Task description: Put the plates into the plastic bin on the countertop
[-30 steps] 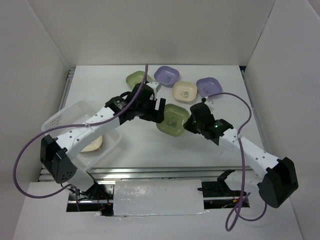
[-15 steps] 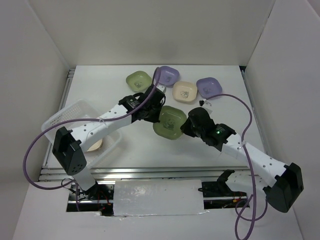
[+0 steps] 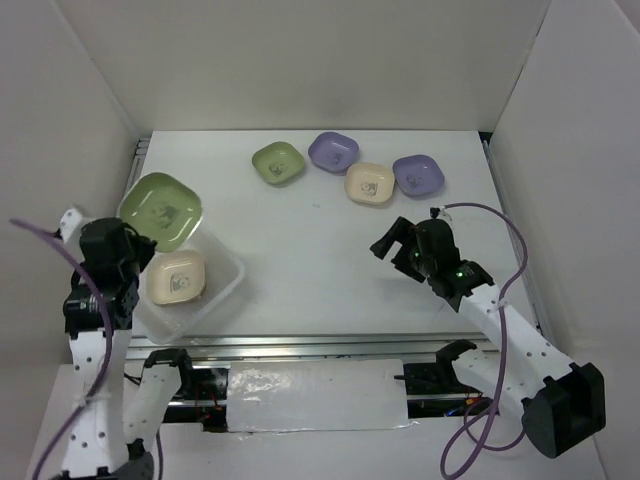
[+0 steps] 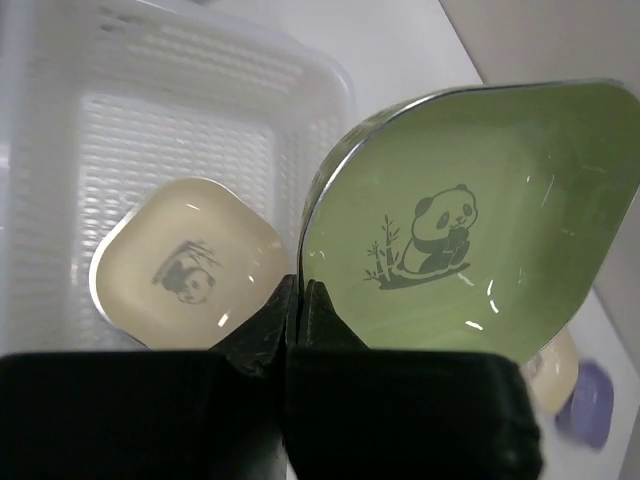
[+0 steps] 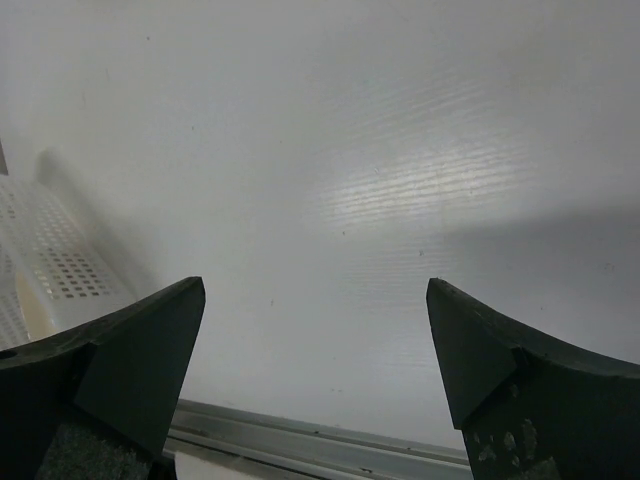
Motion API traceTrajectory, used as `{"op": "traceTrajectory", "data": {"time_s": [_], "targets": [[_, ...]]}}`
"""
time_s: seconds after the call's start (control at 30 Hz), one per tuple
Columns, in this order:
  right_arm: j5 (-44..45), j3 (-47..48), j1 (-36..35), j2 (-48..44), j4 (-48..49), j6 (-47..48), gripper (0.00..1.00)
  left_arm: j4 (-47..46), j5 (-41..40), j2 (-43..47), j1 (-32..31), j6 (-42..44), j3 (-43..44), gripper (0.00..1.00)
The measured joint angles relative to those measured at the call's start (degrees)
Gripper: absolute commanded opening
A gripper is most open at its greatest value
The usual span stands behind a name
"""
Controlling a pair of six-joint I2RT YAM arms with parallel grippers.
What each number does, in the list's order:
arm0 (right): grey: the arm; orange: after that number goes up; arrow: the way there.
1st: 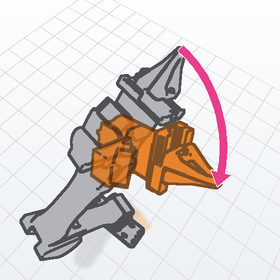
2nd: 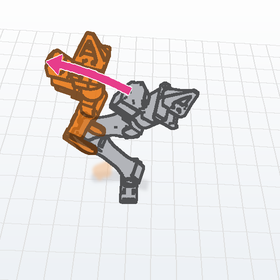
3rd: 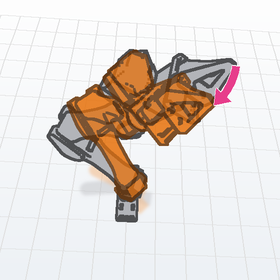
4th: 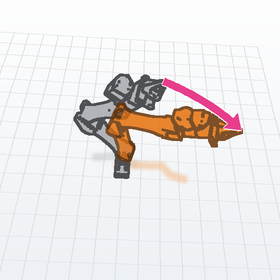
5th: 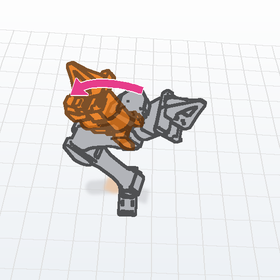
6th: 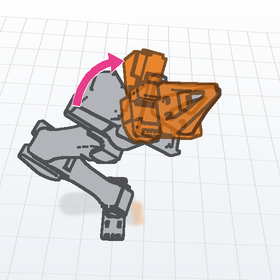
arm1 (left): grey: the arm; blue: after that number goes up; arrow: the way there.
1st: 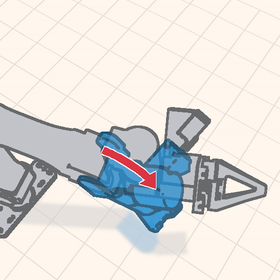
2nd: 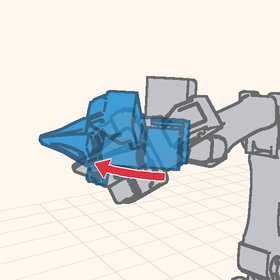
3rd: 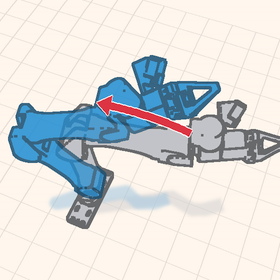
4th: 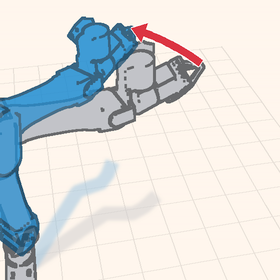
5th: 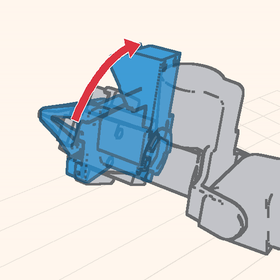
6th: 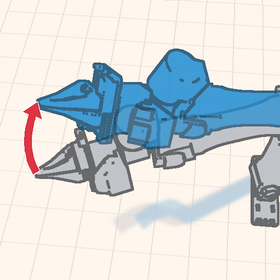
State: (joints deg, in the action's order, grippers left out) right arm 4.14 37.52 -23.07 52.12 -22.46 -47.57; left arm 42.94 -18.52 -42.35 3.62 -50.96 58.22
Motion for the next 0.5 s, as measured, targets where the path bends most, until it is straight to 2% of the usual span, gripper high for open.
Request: {"op": "traceTrajectory", "data": {"time_s": [0.1, 0.2, 0.37, 0.5], "targets": [[-2.97, -1.03, 0.63, 1.64, 1.36, 1.03, 1.00, 0.52, -0.24, 3.34, 9.70, -0.17, -2.25, 0.00], [-5.16, -1.31, 0.74, 2.71, 2.45, 1.90, 1.00, 0.81, 3.72, 0.57, 16.04, 1.51, -7.17, 0.00], [-6.88, -1.31, 0.85, 3.34, 3.76, 3.32, 1.00, 2.71, 7.63, -5.22, 19.98, 2.91, -11.58, 0.00], [-8.02, -2.03, 1.51, 3.37, 4.94, 4.11, 1.00, 2.51, 11.30, 1.86, 20.26, 0.28, -14.95, 0.00]]}}
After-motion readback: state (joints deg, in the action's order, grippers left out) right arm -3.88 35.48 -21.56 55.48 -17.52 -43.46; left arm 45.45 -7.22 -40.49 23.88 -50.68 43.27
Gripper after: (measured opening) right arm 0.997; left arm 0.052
